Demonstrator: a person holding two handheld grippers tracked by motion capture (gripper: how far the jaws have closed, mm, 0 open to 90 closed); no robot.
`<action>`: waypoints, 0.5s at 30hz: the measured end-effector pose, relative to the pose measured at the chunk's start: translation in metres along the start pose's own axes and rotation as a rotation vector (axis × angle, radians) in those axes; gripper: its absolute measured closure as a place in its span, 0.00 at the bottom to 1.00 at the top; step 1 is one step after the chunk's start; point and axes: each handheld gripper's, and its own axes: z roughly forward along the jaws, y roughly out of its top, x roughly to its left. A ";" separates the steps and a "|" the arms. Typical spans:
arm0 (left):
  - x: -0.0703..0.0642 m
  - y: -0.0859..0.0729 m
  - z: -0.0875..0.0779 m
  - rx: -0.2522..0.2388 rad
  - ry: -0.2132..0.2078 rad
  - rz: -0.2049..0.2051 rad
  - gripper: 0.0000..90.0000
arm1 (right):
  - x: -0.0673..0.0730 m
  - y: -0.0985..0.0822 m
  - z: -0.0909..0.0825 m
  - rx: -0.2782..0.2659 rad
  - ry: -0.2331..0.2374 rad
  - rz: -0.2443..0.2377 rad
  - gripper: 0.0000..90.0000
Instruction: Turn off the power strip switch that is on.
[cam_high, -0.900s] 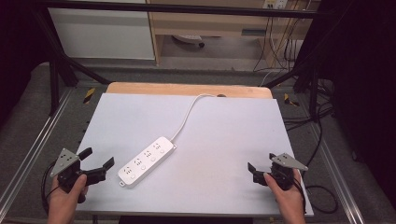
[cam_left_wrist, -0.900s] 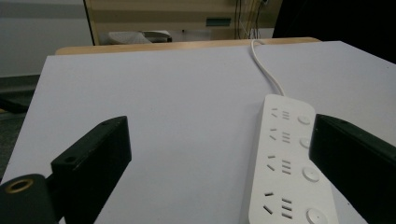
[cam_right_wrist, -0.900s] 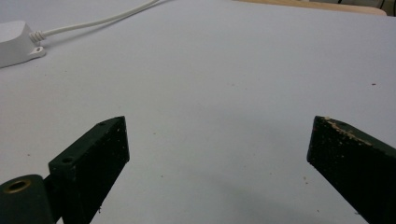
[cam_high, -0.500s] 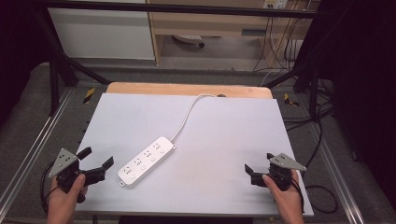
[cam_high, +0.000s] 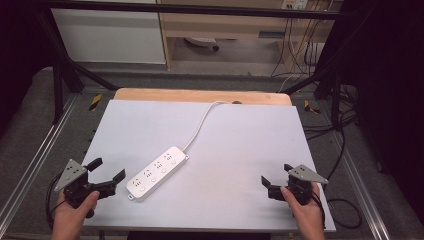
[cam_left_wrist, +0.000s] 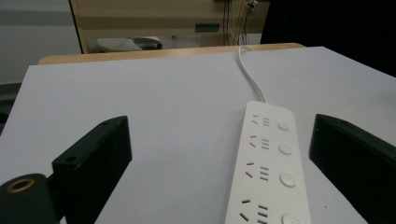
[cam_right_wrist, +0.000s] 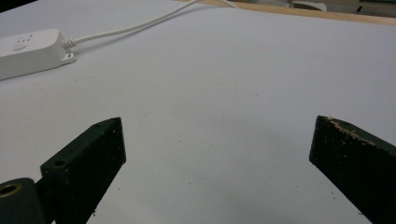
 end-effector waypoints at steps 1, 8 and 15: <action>-0.001 0.000 0.000 0.000 0.000 -0.001 0.07 | 0.000 0.000 0.000 0.001 0.002 0.001 0.06; -0.009 0.003 0.003 0.000 -0.029 0.000 0.07 | -0.001 0.001 -0.001 -0.004 0.005 0.006 0.06; -0.016 0.007 0.004 -0.005 -0.064 0.011 0.07 | 0.000 0.001 -0.002 -0.005 0.013 0.006 0.05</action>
